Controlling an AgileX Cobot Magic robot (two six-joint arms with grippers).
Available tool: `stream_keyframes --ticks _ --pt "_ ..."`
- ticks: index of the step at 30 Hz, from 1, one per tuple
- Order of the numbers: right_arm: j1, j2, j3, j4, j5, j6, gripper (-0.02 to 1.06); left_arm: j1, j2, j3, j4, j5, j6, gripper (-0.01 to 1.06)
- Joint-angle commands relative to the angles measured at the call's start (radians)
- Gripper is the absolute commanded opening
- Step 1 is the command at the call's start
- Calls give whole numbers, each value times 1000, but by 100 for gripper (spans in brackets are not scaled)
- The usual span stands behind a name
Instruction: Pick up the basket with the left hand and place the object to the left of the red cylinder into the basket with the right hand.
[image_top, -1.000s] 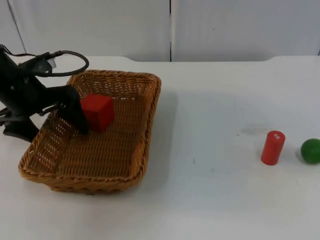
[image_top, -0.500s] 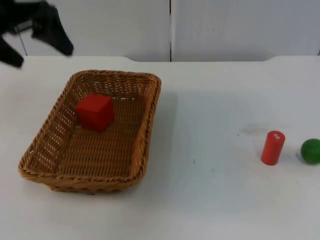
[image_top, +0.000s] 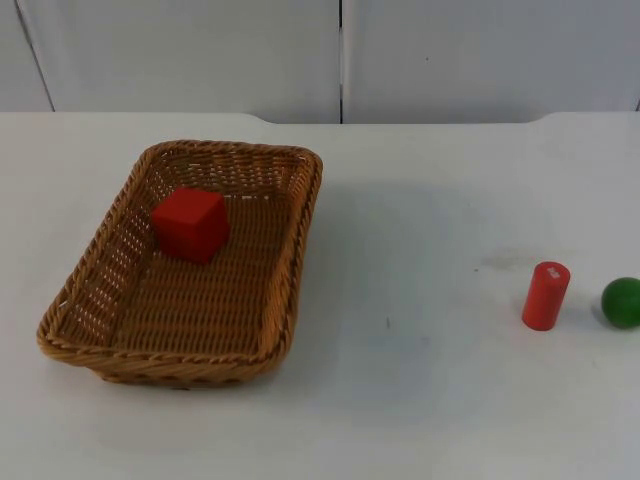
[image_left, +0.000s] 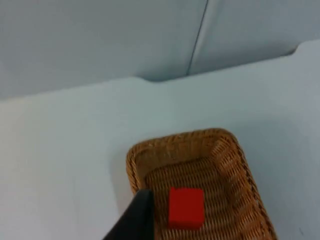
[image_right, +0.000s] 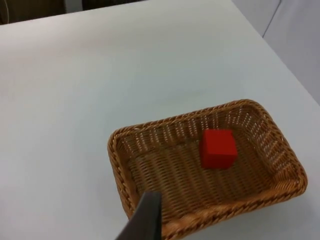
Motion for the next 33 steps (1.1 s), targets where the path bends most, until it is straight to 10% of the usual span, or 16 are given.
stream_keyframes --ticks 1,33 --pt "-2 -11 2 2 -18 4 87 2 -57 -2 24 17 -15 105" --pt "1 -28 48 6 -85 97 87 2 -513 327 74 13 -51 105"
